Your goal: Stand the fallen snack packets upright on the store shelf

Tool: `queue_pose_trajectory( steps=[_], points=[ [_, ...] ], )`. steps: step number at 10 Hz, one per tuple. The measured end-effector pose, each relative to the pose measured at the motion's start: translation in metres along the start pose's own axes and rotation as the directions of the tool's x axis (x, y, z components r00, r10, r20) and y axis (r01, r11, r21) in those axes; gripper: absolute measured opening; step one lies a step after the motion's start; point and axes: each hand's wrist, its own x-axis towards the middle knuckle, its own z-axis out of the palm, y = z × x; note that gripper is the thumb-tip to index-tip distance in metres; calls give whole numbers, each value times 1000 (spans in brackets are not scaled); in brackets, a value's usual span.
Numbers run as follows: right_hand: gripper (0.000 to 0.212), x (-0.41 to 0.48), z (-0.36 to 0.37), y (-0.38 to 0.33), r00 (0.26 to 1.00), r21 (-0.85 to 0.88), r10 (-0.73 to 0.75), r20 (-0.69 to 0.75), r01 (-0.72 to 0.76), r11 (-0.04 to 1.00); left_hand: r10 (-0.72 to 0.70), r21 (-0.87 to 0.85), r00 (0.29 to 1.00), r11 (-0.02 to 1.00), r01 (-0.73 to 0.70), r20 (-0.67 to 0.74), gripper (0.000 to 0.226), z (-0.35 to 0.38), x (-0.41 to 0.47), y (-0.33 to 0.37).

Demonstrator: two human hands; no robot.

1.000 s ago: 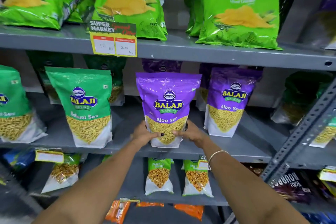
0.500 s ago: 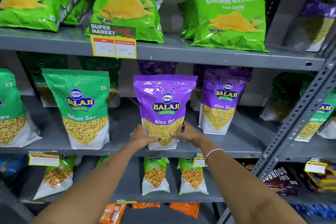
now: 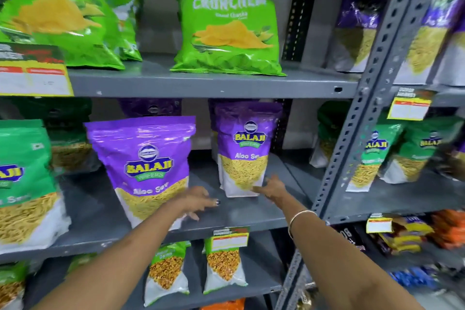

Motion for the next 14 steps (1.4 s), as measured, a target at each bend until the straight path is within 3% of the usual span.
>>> queue_pose_trajectory(
  steps=[1,2,3,4,5,7,11,12,13,14],
  points=[
    [80,32,-15,11,999,127,-37,-20,40,991,60,-148,982,985,-87,-179,76,18,33,17],
    [104,61,-18,18,990,427,-111,89,62,902,81,-241,934,955,-173,-349,87,36,70,33],
    [93,62,-21,12,967,469,-146,211,31,883,79,-335,921,917,-218,-382,71,43,84,37],
    [37,67,-21,12,924,452,-242,295,88,888,3,-393,879,894,-216,-476,57,50,86,37],
    [45,72,-20,18,918,455,-257,303,98,885,-2,-385,864,895,-223,-504,44,57,78,39],
    [37,45,-33,29,907,448,-277,316,115,887,-18,-310,867,937,-159,-498,32,73,52,37],
    [32,-8,-52,38,928,359,-240,286,129,924,-9,-180,882,980,-86,-471,41,84,12,39],
    [55,-9,-49,43,938,348,-240,250,144,926,15,-164,887,981,-102,-462,36,86,12,36],
    [54,-11,-49,39,936,372,-250,248,146,917,30,-158,893,981,-112,-449,34,86,11,37],
    [57,-26,-51,32,935,494,-289,206,155,856,61,-76,859,991,-115,-509,56,90,1,34]
  ],
)
